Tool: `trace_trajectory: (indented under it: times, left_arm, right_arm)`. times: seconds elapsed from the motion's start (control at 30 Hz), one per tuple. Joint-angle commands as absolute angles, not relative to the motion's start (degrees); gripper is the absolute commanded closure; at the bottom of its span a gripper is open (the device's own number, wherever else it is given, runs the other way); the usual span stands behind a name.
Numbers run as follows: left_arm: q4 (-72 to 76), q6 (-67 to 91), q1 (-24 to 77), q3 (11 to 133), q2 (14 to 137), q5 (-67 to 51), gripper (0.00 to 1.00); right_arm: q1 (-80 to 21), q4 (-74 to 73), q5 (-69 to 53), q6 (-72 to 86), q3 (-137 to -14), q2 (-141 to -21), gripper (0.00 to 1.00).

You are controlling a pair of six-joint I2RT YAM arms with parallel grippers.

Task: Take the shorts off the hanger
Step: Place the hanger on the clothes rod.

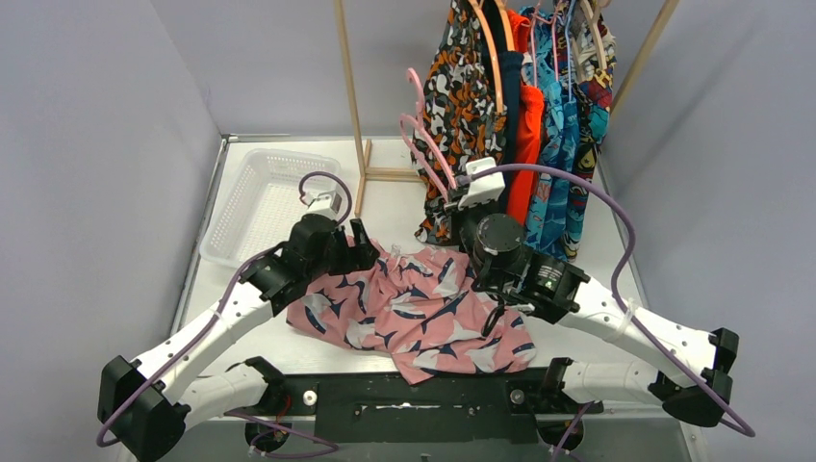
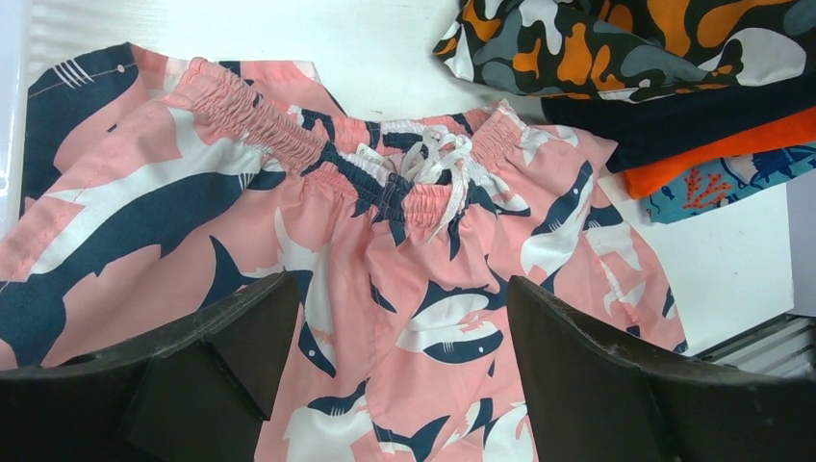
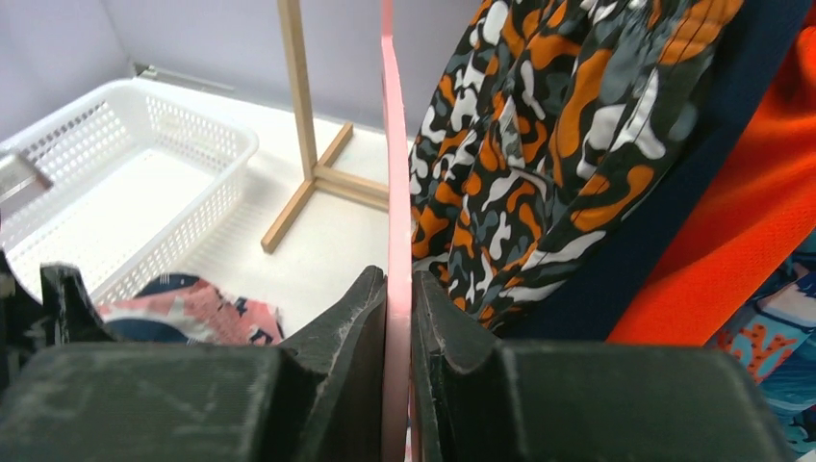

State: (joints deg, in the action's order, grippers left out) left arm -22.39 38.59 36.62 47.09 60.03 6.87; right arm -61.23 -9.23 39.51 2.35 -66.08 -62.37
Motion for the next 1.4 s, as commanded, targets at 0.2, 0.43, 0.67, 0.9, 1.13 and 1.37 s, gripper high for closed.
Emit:
trace_trajectory:
  times: [0.2,0.43,0.67,0.9,1.13,1.37]
  left_arm:
    - [-20.9,38.4,36.0,48.8,61.6,3.3,0.16]
    - [-21.4,38.2,35.9,48.3,62.1,2.2,0.12]
    - [-22.3,37.3,35.7,48.9,63.6,0.7,0.12]
    - [-21.6,37.9,35.6,48.4,64.0,-1.0,0.12]
    - [-21.7,37.4,35.4,49.5,64.9,-2.0,0.12]
    - [-21.1,37.8,35.3,49.6,66.3,-3.0,0.12]
  right_arm:
    - [-60.7,6.8,43.1,-5.9,-79.7,-70.3,1.00]
    - [-56.9,4.8,37.8,-5.8,-92.5,-79.1,1.00]
    - [-55.3,4.1,35.7,-7.2,-102.8,-85.5,1.00]
    - [-51.8,-4.0,33.6,-2.4,-113.4,-92.2,1.00]
    - [-46.3,-21.5,24.6,7.1,-123.3,-96.7,1.00]
    - [-43.3,-28.7,17.6,10.3,-124.4,-96.6,1.00]
